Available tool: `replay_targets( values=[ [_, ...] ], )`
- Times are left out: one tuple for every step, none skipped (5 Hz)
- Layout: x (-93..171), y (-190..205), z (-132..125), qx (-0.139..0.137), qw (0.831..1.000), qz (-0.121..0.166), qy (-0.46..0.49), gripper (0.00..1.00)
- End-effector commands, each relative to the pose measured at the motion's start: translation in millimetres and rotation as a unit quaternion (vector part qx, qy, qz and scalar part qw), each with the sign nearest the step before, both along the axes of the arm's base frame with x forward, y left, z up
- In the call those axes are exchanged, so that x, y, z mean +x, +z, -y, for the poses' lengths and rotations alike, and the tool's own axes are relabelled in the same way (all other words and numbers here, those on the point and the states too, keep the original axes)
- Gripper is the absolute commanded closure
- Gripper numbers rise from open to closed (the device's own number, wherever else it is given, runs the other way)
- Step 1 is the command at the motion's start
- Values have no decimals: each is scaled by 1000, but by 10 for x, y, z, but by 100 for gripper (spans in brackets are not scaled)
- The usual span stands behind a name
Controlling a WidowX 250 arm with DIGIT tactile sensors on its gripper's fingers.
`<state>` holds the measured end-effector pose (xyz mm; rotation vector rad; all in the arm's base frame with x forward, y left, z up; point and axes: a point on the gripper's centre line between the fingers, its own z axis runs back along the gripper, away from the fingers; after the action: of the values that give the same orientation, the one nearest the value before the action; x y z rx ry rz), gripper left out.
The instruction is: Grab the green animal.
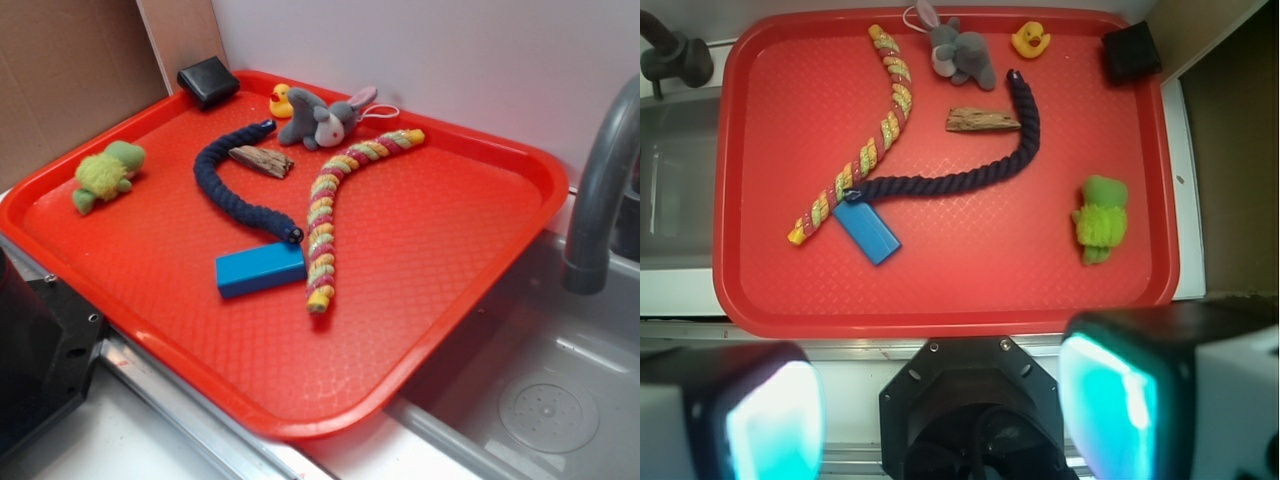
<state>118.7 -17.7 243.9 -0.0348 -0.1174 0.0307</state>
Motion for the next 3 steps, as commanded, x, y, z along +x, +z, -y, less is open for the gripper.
replay_targets(
  values=[
    [0, 0, 0, 0, 1000, 0, 0, 0],
    [240, -500, -470, 34, 998, -19, 50, 0],
    [366, -895, -835, 50, 995, -24, 85, 0]
  ],
)
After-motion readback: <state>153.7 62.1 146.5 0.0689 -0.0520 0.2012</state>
